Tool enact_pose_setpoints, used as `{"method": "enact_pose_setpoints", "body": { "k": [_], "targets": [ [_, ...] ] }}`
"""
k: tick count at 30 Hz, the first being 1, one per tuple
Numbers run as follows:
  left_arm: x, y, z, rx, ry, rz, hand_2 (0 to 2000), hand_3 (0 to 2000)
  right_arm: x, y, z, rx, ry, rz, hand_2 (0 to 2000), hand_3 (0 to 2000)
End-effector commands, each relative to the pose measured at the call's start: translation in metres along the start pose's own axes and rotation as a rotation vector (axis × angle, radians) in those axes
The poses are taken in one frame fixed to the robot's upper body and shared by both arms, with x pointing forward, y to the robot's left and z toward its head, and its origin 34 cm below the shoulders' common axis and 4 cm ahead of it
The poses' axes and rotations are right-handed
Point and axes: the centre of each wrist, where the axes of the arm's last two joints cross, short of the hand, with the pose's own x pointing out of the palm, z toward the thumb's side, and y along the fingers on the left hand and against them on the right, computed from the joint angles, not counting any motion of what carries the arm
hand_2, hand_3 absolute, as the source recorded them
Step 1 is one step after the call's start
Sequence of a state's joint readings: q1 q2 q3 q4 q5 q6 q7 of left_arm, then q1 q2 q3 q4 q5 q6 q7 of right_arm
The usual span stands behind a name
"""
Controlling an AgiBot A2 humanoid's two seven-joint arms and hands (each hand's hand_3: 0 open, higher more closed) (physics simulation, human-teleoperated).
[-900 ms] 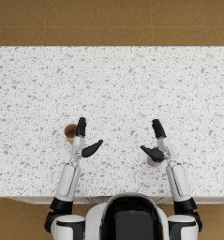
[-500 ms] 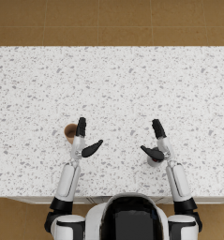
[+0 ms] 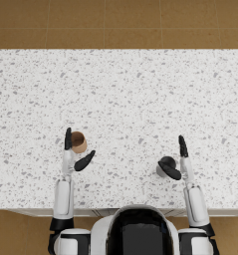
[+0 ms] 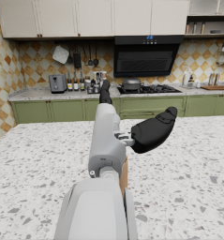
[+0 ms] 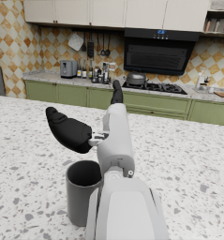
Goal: Pick up two cups and pour the berry on the right into the cup on the left
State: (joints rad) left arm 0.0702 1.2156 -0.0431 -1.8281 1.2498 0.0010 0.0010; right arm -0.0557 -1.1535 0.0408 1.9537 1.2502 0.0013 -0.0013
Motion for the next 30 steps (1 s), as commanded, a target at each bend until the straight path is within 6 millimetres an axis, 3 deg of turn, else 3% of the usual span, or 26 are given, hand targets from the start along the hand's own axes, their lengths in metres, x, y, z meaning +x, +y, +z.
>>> {"method": "enact_pose_setpoints", "body": {
  "k": [1, 7, 13, 18, 24, 30],
  "targets": [
    [-0.01, -0.005, -0.012, -0.048, 0.037, 0.039, 0, 0, -0.008, 0.015, -0.007, 0.05, 0.047, -0.027, 0, 0],
    [-0.016, -0.013, -0.044, -0.173, 0.093, 0.063, 0, 0, 0.006, 0.033, -0.021, 0.132, 0.092, 0.026, 0, 0],
    [-0.023, -0.011, -0.068, -0.257, 0.087, 0.1, 0, 0, 0.006, 0.045, -0.036, 0.211, 0.092, 0.025, 0, 0],
    [-0.026, -0.008, -0.085, -0.314, 0.072, 0.124, 0, 0, -0.001, 0.044, -0.056, 0.275, 0.087, -0.013, 0, 0],
    [-0.023, -0.007, -0.099, -0.361, 0.054, 0.129, 0, 0, 0.003, 0.045, -0.078, 0.347, 0.062, -0.011, 0, 0],
    [-0.021, 0.0, -0.112, -0.4, 0.034, 0.138, 0, 0, 0.004, 0.042, -0.09, 0.376, 0.04, -0.009, 0, 0]
  ]
}}
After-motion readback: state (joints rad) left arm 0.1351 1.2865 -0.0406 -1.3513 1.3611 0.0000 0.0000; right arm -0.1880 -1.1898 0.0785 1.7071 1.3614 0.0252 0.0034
